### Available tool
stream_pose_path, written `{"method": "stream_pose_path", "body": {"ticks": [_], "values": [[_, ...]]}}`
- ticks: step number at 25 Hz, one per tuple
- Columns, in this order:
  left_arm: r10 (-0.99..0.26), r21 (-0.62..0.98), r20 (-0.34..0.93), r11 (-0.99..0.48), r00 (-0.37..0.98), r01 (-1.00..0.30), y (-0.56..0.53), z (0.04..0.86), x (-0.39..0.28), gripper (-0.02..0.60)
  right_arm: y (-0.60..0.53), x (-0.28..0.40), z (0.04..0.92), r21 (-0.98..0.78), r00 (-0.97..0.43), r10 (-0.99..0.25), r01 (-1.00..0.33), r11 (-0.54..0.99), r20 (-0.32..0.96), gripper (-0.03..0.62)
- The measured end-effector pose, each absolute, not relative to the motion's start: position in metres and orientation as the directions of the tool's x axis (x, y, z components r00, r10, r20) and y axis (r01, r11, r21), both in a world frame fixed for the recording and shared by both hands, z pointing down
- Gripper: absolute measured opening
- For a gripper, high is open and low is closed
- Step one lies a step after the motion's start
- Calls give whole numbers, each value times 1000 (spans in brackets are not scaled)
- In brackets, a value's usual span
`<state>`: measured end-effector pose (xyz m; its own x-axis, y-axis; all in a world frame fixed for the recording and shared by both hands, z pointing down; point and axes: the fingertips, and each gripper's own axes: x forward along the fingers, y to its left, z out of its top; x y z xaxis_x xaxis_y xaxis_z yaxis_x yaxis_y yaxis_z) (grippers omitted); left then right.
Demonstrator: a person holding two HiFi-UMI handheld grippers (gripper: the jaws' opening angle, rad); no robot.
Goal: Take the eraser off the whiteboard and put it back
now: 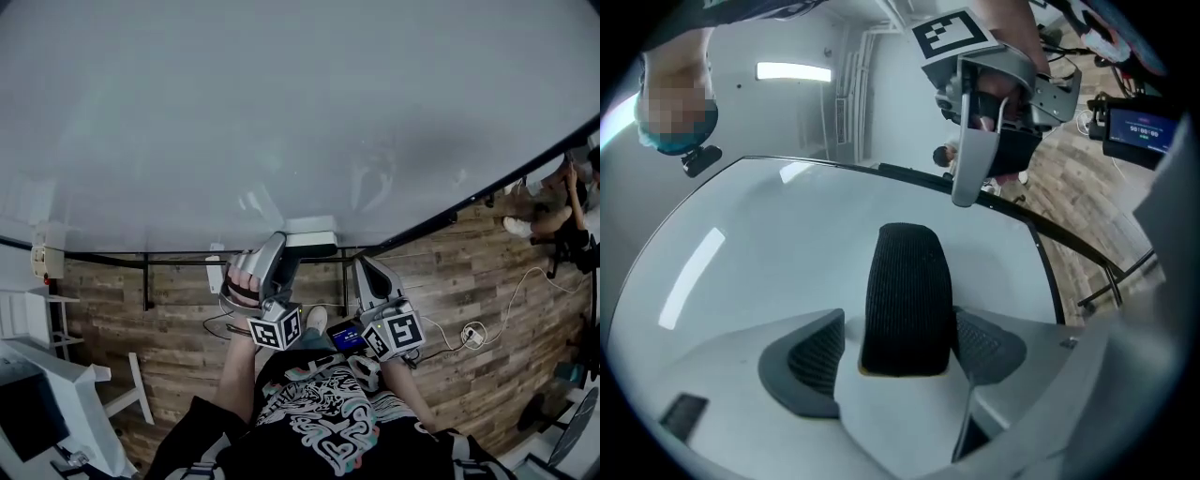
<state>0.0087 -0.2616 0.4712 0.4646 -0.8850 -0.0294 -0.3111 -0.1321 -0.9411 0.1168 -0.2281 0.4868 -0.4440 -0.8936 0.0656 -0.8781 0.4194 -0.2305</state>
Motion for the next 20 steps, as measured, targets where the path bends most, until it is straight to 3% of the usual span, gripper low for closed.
{"method": "stream_pose_path", "body": {"ticks": [6,20], "values": [[-871,-961,-27,-113,491,-253,-261,474,10,285,-238,115,486,-228,-459,-886,-871,435,66,15],[-871,-948,-21,-139,491,-286,-261,473,13,279,-242,117,485,-231,-463,-885,-868,440,55,15]]}}
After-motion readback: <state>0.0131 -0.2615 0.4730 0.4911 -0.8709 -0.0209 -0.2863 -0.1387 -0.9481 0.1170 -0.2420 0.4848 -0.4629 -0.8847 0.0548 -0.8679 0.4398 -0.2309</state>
